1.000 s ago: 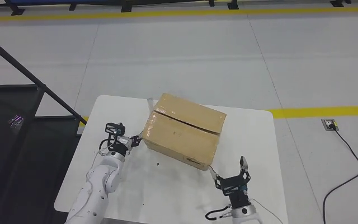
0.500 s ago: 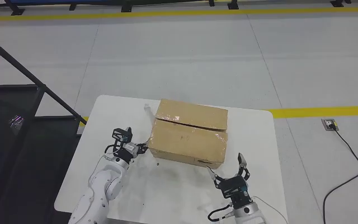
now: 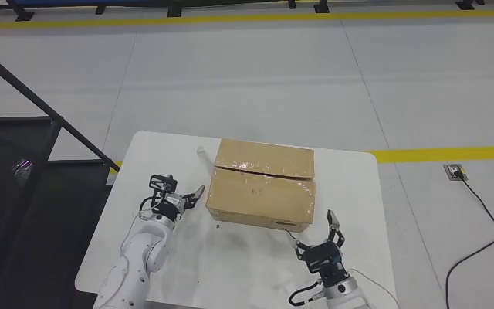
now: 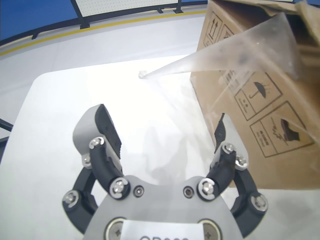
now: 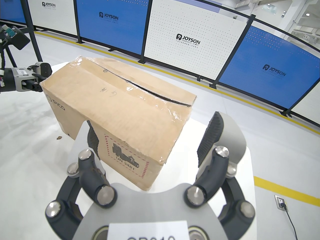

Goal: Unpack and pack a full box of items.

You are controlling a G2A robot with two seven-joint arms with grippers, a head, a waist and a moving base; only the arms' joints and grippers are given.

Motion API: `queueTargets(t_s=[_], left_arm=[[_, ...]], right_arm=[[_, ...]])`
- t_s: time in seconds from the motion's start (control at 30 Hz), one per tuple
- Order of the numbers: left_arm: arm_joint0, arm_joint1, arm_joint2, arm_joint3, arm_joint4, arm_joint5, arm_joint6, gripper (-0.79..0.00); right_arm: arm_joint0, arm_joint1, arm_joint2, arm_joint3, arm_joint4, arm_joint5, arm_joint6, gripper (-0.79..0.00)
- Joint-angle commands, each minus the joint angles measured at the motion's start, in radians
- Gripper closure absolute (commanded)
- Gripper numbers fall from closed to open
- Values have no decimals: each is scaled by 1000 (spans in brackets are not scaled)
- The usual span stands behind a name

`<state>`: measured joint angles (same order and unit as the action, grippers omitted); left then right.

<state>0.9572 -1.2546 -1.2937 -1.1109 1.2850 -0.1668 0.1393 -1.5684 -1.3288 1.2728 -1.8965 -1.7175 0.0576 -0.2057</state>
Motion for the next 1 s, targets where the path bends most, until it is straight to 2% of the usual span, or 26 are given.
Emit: queueTargets(t_s=[0.0,0.23,0.57,0.73,0.97], left_arm=[[-51,-10,24,65,-9,6,8,-785],[-189,-45,109,235,-21,2,31,-785],[-303,-90,189,384,-32,4,97,-785],[-308,-94,181,398,-42,3,187,-785],[-241,-70,116,333,-33,30,259,-785]], right_arm=[[-11,1,7,-6,0,3,2,-785],[-55,3,30,-24,10,22,0,-785],[-100,4,39,-49,5,52,-2,-785],[-107,4,39,-61,2,57,8,-785],[-76,3,34,-59,-3,39,30,-785]])
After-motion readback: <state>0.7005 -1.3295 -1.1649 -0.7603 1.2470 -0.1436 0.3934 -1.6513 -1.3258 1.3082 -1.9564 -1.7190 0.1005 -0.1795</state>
